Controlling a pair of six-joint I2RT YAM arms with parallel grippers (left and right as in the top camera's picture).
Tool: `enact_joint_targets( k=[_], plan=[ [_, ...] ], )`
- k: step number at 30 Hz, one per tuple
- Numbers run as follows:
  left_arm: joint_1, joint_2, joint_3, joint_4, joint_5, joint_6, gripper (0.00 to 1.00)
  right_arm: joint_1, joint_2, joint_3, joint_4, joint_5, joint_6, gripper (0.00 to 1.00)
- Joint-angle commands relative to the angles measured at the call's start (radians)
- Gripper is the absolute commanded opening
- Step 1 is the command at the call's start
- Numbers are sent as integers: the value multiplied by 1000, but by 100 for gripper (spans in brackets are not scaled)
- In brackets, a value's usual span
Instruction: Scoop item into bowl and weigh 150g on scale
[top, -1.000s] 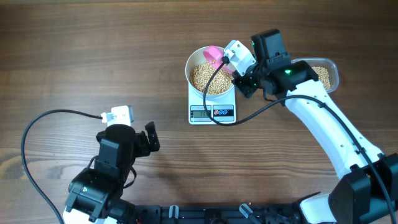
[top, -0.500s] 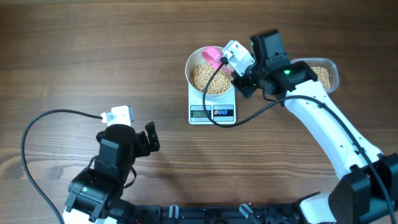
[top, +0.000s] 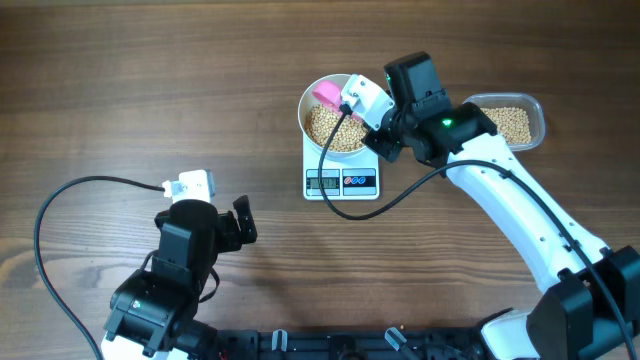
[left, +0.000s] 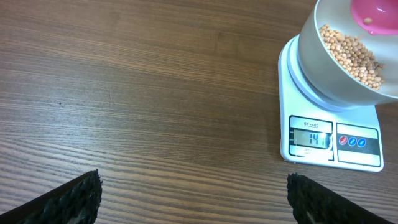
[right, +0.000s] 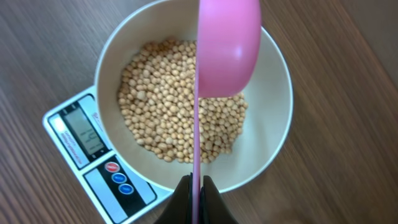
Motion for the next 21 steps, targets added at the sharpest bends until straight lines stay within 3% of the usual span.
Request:
enact_joint_targets(
  k=[1, 8, 12, 17, 21],
  plan=[
    [6, -1, -6, 3, -13, 11, 100, 0, -26, 27, 0, 31, -24, 4],
    [6, -1, -6, 3, -13, 11, 100, 0, -26, 27, -1, 119, -61, 4],
    [6, -1, -6, 3, -13, 11, 100, 0, -28, 27, 28, 109, 47, 4],
    [6, -1, -6, 3, -13, 11, 100, -40, -79, 27, 88, -65, 209, 4],
    [6, -1, -6, 3, -13, 11, 100, -144, -160, 27, 100, -212, 242, 4]
  ],
)
